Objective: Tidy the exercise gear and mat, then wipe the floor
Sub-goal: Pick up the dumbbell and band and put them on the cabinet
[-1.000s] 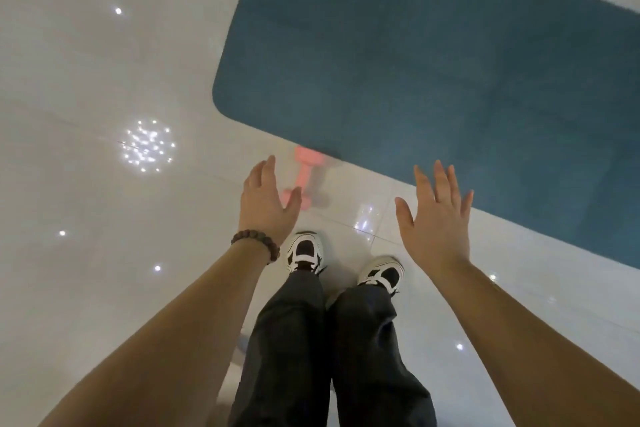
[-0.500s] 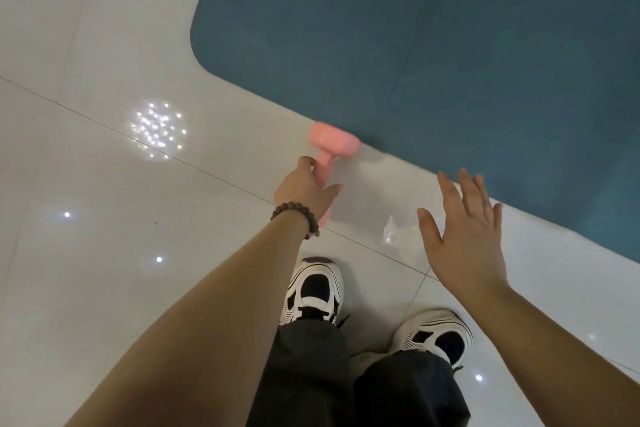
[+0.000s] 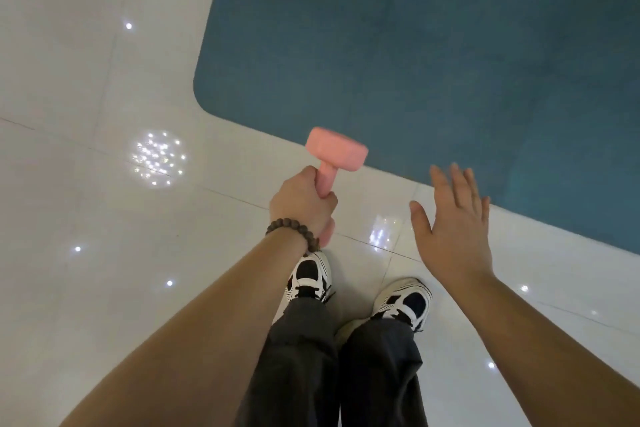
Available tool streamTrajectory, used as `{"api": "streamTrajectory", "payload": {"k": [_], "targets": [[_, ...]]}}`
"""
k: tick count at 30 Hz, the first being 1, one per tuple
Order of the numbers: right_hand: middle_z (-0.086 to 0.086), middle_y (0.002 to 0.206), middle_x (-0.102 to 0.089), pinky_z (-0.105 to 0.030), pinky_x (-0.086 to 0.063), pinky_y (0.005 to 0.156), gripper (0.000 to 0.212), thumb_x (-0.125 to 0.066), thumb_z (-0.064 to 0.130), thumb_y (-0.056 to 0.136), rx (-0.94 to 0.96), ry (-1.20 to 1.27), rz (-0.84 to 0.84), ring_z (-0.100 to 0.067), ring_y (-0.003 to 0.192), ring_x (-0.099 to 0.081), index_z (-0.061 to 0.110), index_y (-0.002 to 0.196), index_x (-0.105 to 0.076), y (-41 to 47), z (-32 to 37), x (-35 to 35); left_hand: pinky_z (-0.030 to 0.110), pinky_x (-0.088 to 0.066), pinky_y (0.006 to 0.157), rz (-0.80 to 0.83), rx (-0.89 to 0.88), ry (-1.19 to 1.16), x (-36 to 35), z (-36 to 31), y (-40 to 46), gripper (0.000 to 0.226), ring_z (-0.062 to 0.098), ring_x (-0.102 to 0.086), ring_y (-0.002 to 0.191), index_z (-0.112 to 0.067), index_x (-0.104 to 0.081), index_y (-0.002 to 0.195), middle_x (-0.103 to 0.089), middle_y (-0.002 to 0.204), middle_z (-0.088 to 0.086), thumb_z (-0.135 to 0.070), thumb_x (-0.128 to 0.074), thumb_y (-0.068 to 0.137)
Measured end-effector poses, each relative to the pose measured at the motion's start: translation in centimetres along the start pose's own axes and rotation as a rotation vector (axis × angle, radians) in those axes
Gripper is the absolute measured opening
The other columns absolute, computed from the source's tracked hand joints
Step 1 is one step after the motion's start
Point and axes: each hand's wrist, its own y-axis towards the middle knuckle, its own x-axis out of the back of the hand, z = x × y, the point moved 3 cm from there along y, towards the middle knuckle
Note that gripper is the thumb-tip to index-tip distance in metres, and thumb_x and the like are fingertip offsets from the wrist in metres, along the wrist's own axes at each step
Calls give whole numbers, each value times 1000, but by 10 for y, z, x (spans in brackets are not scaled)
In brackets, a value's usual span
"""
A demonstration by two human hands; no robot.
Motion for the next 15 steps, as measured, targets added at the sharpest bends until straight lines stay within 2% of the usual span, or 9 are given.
{"api": "streamTrajectory", "payload": {"k": [4, 7, 15], "targets": [[-7, 160, -10, -47, 0, 119, 57, -38, 39, 98, -34, 16, -85, -22, 148, 3, 19, 150, -23, -46, 15, 92, 30, -42, 63, 20, -59, 35, 69, -69, -60, 9, 22, -55, 72, -20, -50, 85, -53, 73, -8, -25, -57, 82], [-8, 160, -12, -48, 0, 118, 57, -38, 39, 98, -67, 33, -163, -23, 148, 1, 19, 150, -24, -86, 21, 169, 32, -46, 66, 32, -123, 72, 127, -121, -108, 12, 25, -58, 77, -18, -54, 92, -60, 82, -2, -24, -56, 82], [-11, 158, -18, -53, -3, 118, 56, -37, 40, 98, -202, 116, -462, -26, 148, -5, 16, 148, -30, -214, 28, 336, 32, -41, 66, -32, -346, 146, 254, -227, -246, 9, 24, -53, 76, -18, -51, 88, -58, 83, -1, -24, -57, 84]]}}
